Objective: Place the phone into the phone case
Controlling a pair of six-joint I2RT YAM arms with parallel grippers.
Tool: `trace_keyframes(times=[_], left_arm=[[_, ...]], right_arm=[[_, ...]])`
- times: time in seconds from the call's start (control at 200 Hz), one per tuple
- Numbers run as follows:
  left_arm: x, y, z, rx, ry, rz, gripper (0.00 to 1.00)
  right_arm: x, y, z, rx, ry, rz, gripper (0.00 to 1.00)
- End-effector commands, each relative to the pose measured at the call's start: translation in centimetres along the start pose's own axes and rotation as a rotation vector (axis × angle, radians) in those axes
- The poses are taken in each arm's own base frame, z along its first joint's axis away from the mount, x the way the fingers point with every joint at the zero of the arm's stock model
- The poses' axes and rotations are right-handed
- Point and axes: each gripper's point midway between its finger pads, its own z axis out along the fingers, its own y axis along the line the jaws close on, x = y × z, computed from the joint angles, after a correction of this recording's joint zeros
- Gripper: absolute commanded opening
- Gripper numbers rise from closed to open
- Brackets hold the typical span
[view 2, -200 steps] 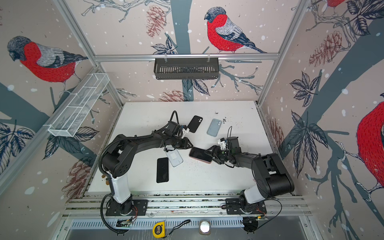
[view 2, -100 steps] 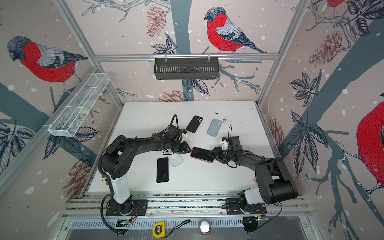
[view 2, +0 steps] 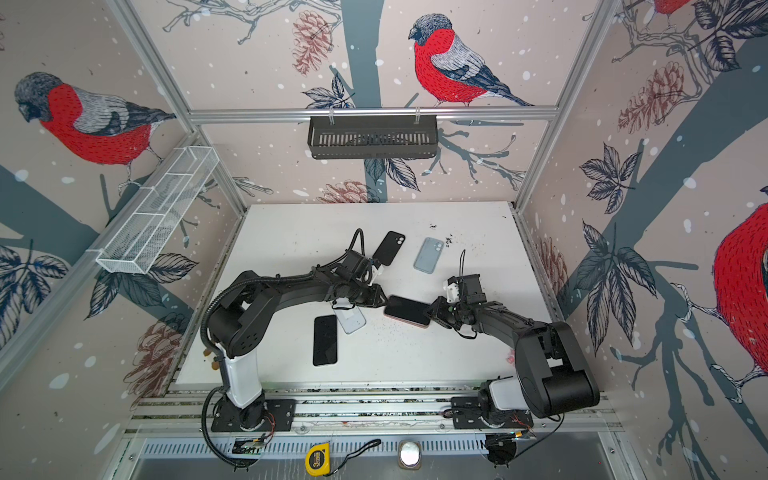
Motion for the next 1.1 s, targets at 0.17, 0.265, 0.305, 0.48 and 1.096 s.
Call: trace_keyframes(times=[0.17, 0.265, 0.305, 0.48, 1.096], left_arm=[[0.3, -0.3, 0.2, -0.005, 0.011, 0.014, 0.29], [0.4, -0.8, 0.5, 0.016, 0.013, 0.010, 0.28], [0.4, -1.0, 0.5, 0.028, 0.013, 0.009, 0.29], [0.4, -1.3, 0.8, 0.051, 0.016, 0.002, 0.28], [0.5, -1.9, 1.2, 0.073, 0.017, -0.004, 0.29]], right_arm=[[0.4, -1.5, -0.3, 0.085, 0.000, -0.011, 0.19], [0.2, -1.0, -0.2, 0.070, -0.004, -0.014, 0.18], [0.1, -0.7, -0.2, 0.060, -0.005, -0.016, 0.22], [-0.1, -0.1, -0.2, 0.056, -0.004, -0.034, 0.42], [-1.4, -1.6, -1.8, 0.300, -0.046, -0.084, 0.69]])
